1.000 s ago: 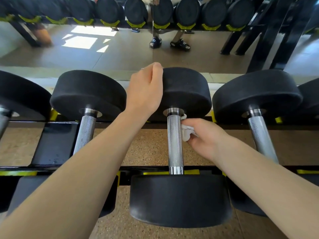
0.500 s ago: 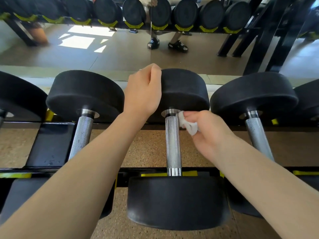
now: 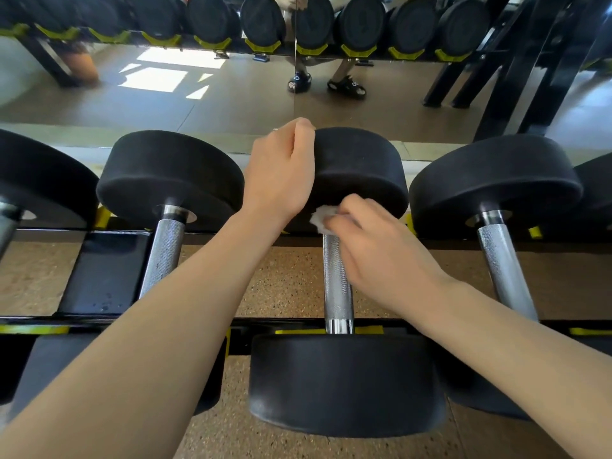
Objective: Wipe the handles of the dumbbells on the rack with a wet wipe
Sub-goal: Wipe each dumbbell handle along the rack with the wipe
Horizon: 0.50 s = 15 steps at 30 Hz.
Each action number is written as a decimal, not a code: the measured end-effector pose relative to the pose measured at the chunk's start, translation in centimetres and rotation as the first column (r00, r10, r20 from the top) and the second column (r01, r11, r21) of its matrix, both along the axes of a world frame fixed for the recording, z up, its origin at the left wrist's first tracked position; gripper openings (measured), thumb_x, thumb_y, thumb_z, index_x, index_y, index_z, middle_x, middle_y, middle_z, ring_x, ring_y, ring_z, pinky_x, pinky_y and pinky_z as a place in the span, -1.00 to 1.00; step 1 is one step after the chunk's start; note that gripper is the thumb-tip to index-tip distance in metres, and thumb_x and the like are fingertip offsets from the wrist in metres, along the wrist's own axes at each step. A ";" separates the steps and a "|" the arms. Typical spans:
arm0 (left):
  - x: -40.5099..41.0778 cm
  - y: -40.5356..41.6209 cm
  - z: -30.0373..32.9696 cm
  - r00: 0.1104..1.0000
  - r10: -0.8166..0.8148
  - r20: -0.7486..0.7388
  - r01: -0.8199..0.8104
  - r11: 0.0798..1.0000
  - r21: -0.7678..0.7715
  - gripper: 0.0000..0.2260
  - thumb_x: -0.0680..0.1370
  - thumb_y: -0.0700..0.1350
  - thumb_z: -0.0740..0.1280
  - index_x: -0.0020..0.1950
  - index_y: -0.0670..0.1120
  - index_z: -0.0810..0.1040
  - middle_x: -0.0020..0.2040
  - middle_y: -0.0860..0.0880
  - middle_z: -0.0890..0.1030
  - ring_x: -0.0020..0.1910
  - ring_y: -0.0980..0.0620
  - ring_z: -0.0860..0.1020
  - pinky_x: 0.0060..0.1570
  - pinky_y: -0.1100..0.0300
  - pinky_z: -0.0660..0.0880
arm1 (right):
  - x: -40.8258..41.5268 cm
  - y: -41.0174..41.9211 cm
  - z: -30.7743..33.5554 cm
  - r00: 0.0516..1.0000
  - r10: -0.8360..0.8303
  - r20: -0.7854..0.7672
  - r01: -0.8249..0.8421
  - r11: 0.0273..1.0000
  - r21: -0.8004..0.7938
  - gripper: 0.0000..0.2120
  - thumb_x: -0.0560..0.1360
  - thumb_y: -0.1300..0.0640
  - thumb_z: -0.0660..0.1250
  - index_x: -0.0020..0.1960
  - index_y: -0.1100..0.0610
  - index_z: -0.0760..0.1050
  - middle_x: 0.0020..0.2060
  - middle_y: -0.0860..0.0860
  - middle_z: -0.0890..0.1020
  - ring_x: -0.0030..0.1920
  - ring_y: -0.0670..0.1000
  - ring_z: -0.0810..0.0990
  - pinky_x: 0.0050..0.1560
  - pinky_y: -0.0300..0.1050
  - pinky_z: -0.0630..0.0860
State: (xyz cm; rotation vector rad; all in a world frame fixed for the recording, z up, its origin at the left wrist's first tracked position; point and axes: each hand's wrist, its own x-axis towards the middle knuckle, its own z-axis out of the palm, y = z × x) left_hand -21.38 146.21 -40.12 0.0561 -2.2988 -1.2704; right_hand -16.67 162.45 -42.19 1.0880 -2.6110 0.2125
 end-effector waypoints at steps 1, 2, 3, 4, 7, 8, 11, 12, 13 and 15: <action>0.0 0.0 0.0 1.000 0.006 -0.002 -0.006 1.000 -0.001 -0.62 0.71 -0.02 0.02 -0.28 -0.03 0.36 -0.37 0.02 0.36 -0.35 0.14 0.37 -0.32 0.27 0.27 | 0.2 0.0 0.0 0.998 -0.036 0.041 0.039 0.997 -0.073 -0.71 0.48 0.25 0.38 0.20 0.19 0.58 0.07 0.06 0.52 0.01 -0.02 0.51 -0.05 -0.23 0.51; 0.1 0.1 0.0 1.000 0.012 -0.005 -0.012 1.000 -0.005 -0.62 0.71 -0.02 0.03 -0.29 -0.01 0.35 -0.38 0.03 0.35 -0.36 0.15 0.37 -0.35 0.31 0.25 | 0.3 -0.1 0.1 0.995 -0.061 0.085 0.073 0.986 -0.149 -0.73 0.51 0.25 0.34 0.20 0.18 0.59 0.05 0.03 0.51 -0.03 -0.05 0.52 -0.07 -0.27 0.49; 0.1 0.1 0.0 1.000 0.014 -0.008 -0.014 1.000 -0.007 -0.62 0.71 -0.02 0.02 -0.30 0.00 0.34 -0.38 0.03 0.35 -0.36 0.16 0.37 -0.36 0.33 0.24 | 0.4 -0.3 0.2 0.990 -0.079 0.118 0.103 0.972 -0.210 -0.76 0.53 0.25 0.30 0.18 0.17 0.60 0.03 0.01 0.51 -0.07 -0.09 0.52 -0.10 -0.30 0.48; 0.0 0.2 0.0 1.000 0.013 -0.005 -0.013 1.000 -0.011 -0.62 0.71 -0.02 0.02 -0.29 0.01 0.34 -0.37 0.03 0.36 -0.36 0.16 0.37 -0.36 0.33 0.24 | 0.5 -0.5 0.3 0.986 -0.100 0.136 0.130 0.962 -0.240 -0.77 0.55 0.25 0.27 0.15 0.17 0.62 0.01 0.00 0.51 -0.10 -0.10 0.52 -0.13 -0.30 0.49; 0.1 0.1 0.1 1.000 0.020 0.003 -0.020 1.000 -0.013 -0.62 0.71 -0.02 0.02 -0.29 0.00 0.34 -0.37 0.03 0.36 -0.36 0.15 0.37 -0.37 0.33 0.24 | 0.4 -0.5 0.0 0.980 -0.139 0.144 0.179 0.932 -0.315 -0.78 0.55 0.24 0.22 0.08 0.16 0.62 -0.04 -0.01 0.52 -0.14 -0.10 0.52 -0.16 -0.33 0.47; 0.1 0.2 0.1 1.000 0.021 0.001 -0.021 1.000 -0.009 -0.62 0.71 -0.03 0.03 -0.30 -0.01 0.33 -0.38 0.03 0.34 -0.37 0.15 0.35 -0.38 0.33 0.23 | 0.4 -0.3 0.0 0.975 -0.150 0.161 0.200 0.913 -0.356 -0.79 0.54 0.24 0.22 0.05 0.14 0.61 -0.06 -0.02 0.53 -0.15 -0.11 0.52 -0.18 -0.38 0.42; 0.2 0.2 0.3 0.999 0.030 0.010 -0.030 1.000 -0.005 -0.63 0.71 -0.03 0.03 -0.28 -0.05 0.34 -0.37 0.03 0.33 -0.36 0.13 0.35 -0.34 0.26 0.26 | 0.0 0.3 -0.8 0.853 -0.240 0.463 0.453 0.782 -0.428 -0.83 0.54 0.27 0.23 0.00 0.10 0.59 -0.10 -0.04 0.57 -0.12 -0.13 0.52 -0.17 -0.41 0.36; 0.2 0.2 0.3 0.999 0.032 0.011 -0.032 0.999 -0.005 -0.63 0.71 -0.02 0.02 -0.27 -0.05 0.36 -0.37 0.03 0.34 -0.35 0.13 0.36 -0.33 0.25 0.27 | -0.4 0.3 -1.1 0.686 -0.170 0.708 0.601 0.682 -0.418 -0.82 0.55 0.28 0.23 0.00 0.11 0.58 -0.05 0.01 0.60 -0.08 -0.10 0.53 -0.11 -0.35 0.39; 0.2 0.3 0.2 0.999 0.036 0.014 -0.036 0.999 -0.005 -0.62 0.71 -0.02 0.02 -0.27 -0.04 0.36 -0.36 0.03 0.36 -0.34 0.12 0.38 -0.32 0.25 0.28 | -0.5 0.1 -1.2 0.443 0.028 0.896 0.727 0.574 -0.377 -0.78 0.53 0.31 0.21 0.04 0.15 0.60 0.03 0.09 0.62 -0.03 -0.05 0.53 -0.05 -0.25 0.41; 0.2 0.3 0.2 0.999 0.038 0.019 -0.038 0.999 -0.009 -0.62 0.72 -0.01 0.02 -0.26 -0.03 0.39 -0.35 0.02 0.40 -0.33 0.12 0.41 -0.31 0.26 0.30 | -1.2 0.3 -1.6 0.121 0.362 0.924 0.863 0.423 -0.278 -0.66 0.48 0.37 0.16 0.16 0.24 0.59 0.14 0.20 0.60 0.03 0.08 0.51 -0.02 -0.13 0.44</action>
